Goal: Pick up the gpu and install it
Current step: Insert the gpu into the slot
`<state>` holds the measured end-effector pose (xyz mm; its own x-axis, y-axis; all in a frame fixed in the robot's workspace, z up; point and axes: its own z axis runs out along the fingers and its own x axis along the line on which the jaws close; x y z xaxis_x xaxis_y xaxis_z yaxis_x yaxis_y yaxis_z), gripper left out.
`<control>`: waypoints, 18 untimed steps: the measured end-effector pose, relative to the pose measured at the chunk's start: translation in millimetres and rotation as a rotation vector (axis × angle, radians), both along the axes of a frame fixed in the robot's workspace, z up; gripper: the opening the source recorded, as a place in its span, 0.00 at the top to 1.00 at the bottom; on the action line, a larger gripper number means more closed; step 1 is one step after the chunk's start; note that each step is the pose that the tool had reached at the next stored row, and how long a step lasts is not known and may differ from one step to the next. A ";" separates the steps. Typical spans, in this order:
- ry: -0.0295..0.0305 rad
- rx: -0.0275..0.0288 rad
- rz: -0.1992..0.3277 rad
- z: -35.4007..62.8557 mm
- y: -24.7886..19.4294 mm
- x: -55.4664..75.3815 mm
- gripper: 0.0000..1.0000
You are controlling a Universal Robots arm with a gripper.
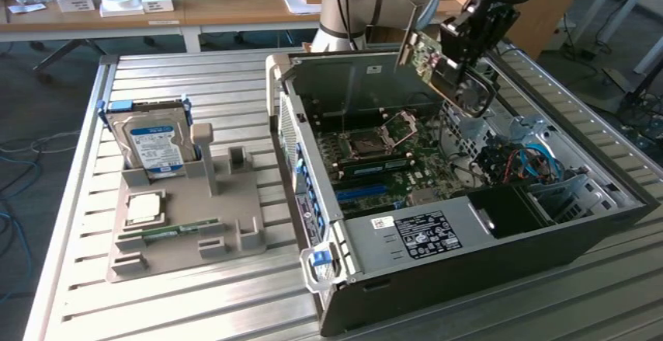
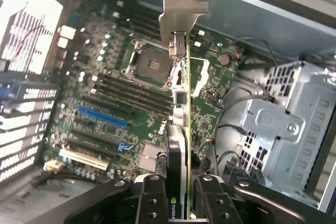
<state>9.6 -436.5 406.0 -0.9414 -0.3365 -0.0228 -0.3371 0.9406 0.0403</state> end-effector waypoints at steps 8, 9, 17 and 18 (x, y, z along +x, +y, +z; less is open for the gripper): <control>0.0001 -0.0001 0.145 -0.4 0.0 0.0 0.73; 0.0000 -0.0001 0.163 -0.4 0.0 0.0 0.73; 0.0000 -0.0005 0.308 -0.6 0.0 0.0 0.73; 0.0001 -0.0005 0.326 -0.7 0.0 0.0 0.73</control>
<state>9.6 -436.5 405.3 -0.7842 -0.6201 -0.0225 -0.6205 0.7832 0.0399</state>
